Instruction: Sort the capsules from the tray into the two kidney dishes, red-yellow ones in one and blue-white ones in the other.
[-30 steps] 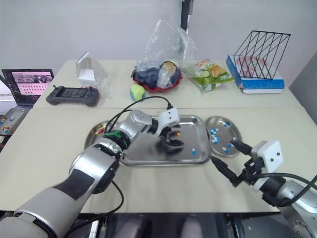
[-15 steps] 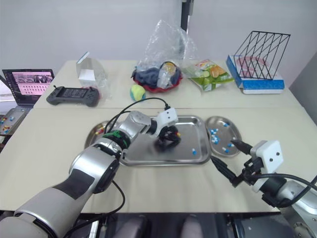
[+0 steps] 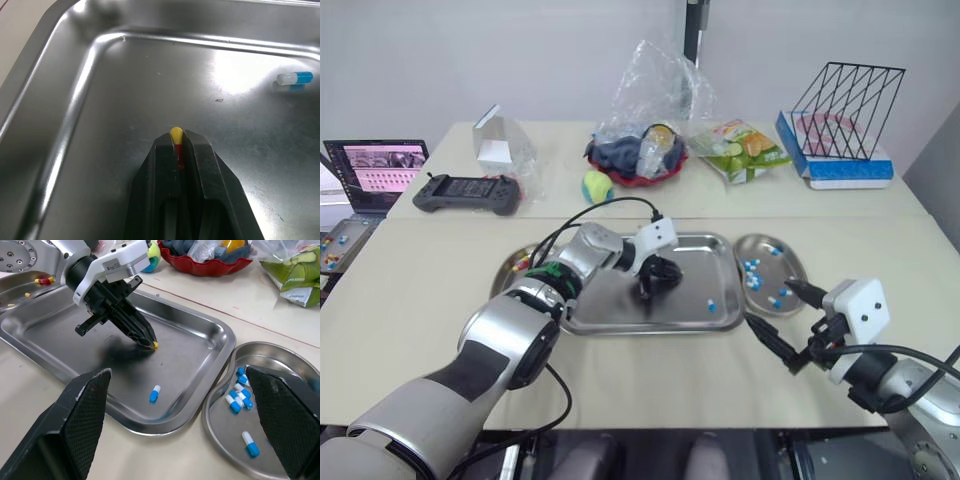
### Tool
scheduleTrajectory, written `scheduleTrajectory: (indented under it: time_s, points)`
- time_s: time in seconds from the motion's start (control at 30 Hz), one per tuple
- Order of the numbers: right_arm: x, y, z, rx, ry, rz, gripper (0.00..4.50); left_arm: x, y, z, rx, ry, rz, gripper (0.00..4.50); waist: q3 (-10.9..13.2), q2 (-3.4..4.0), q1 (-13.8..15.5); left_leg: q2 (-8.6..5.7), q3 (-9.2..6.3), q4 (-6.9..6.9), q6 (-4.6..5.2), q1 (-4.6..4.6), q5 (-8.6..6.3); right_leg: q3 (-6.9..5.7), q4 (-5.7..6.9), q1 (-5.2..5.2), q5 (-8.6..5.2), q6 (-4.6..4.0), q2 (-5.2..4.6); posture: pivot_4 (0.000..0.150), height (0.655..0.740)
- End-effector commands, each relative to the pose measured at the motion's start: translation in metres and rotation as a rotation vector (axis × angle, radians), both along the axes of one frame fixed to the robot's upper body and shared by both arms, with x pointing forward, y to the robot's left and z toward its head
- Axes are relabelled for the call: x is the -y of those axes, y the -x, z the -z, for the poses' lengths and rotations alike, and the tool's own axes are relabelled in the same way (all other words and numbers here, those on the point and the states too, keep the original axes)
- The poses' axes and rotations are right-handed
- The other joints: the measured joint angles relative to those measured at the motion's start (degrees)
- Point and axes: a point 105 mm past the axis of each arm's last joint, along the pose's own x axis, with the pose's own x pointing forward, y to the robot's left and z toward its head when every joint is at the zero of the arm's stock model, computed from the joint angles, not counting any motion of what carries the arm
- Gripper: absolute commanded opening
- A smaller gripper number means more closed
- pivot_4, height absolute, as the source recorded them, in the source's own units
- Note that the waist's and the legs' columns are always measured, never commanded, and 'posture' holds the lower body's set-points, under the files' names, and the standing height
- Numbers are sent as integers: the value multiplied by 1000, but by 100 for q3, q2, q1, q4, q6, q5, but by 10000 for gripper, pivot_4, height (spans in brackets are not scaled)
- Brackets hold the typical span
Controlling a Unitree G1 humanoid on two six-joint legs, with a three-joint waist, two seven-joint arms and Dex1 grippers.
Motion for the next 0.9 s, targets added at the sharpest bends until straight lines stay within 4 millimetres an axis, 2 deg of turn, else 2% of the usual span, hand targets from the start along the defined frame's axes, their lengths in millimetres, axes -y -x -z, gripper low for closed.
scheduleTrajectory:
  time_s: [0.03, 0.17, 0.23, 0.33, 0.4, 0.47, 0.6, 0.67, 0.7, 0.73, 0.9]
  points:
    - [-6, -2, -5, 13, -1, -54, 45000, -11, -11, -40, 76, 47, 11, 189, 1, -2, -30, 1, 1, 1, 0, 2, 0, 0, 2, 0, 0, 0, 0, 1500, 7400]
    - [-10, -6, -7, 11, -14, -108, 45000, -36, -13, -63, 67, 89, 22, 189, 1, -1, -26, 1, 1, -1, -1, 0, 0, 2, 4, -2, 0, 0, 0, 1500, 7400]
    - [-11, -10, -8, 6, -17, -144, 45000, -66, -16, -79, 69, 117, -19, 189, 0, -1, -40, 0, 0, 0, -1, 0, 0, 2, 5, -1, 0, 0, 0, 1500, 7400]
    - [-10, -14, -9, 2, -17, -171, 45000, -95, -13, -89, 60, 142, -71, 189, -1, 2, -76, 4, -3, -5, -1, 3, 0, 3, 6, -5, 0, 0, 3, 1500, 7400]
    - [-9, -16, -9, -4, -18, -193, 45000, -125, -12, -92, 66, 141, -158, 189, -2, 3, -82, 4, -9, -5, -1, 3, 0, 3, 6, -5, 0, 0, 3, 1500, 7400]
    - [-7, -17, -8, -18, -15, -222, 45000, -164, -10, -92, 63, 141, -287, 189, -2, 3, -96, 3, -28, -5, -1, 3, 0, 7, 5, -5, 0, 0, 3, 1500, 7400]
    - [-3, -19, -4, -41, 2, -260, 45000, -210, -4, -90, 68, 168, -479, 189, -1, 2, -142, 3, -54, -5, -3, 2, 1, 7, 7, -10, 0, -1, 4, 1500, 7400]
    - [-3, -17, 0, -68, 5, -312, 45000, -244, 7, -79, 66, 185, -629, 189, -2, 3, -122, 4, -59, -4, -5, 3, 2, 7, 4, -7, 0, -1, 2, 1500, 7400]
    - [-2, -17, 1, -76, 6, -328, 45000, -254, 13, -75, 58, 190, -672, 189, -2, 3, -132, 6, -60, -4, -5, 4, 2, 8, 5, -6, 0, -1, 0, 1500, 7400]
    - [-1, -17, 3, -81, 11, -336, 45000, -260, 19, -70, 47, 184, -700, 189, -2, 3, -137, 7, -59, -7, -6, 8, 2, 13, 3, -6, 0, -1, 0, 1500, 7400]
    - [4, -23, 5, -78, 25, -353, 45000, -266, 43, -48, 13, 118, -715, 189, -1, 2, -47, 6, -62, -7, -9, 7, 3, 16, 4, -8, 1, -2, -1, 1500, 7400]
